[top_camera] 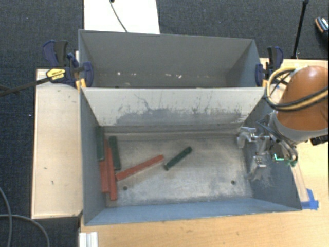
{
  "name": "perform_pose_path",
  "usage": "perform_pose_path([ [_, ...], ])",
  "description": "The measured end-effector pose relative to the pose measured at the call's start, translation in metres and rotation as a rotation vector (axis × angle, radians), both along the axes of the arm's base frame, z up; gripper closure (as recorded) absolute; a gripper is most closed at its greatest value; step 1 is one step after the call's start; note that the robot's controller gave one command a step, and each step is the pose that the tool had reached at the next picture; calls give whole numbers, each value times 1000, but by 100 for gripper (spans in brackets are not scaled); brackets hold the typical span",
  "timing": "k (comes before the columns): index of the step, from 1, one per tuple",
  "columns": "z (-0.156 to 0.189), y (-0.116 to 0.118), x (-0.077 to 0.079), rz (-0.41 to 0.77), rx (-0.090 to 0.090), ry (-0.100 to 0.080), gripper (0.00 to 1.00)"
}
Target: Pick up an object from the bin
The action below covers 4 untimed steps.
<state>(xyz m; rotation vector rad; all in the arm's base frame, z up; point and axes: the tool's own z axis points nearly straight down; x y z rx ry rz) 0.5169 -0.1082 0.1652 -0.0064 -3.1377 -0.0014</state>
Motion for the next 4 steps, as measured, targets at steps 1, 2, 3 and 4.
perform_pose_path([
  [1,-19,83,10,75,4,-4,0],
  [2,-98,155,38,67,4,0,0],
  [3,-94,149,39,64,0,-5,100],
  [4,36,175,56,75,1,-16,100],
])
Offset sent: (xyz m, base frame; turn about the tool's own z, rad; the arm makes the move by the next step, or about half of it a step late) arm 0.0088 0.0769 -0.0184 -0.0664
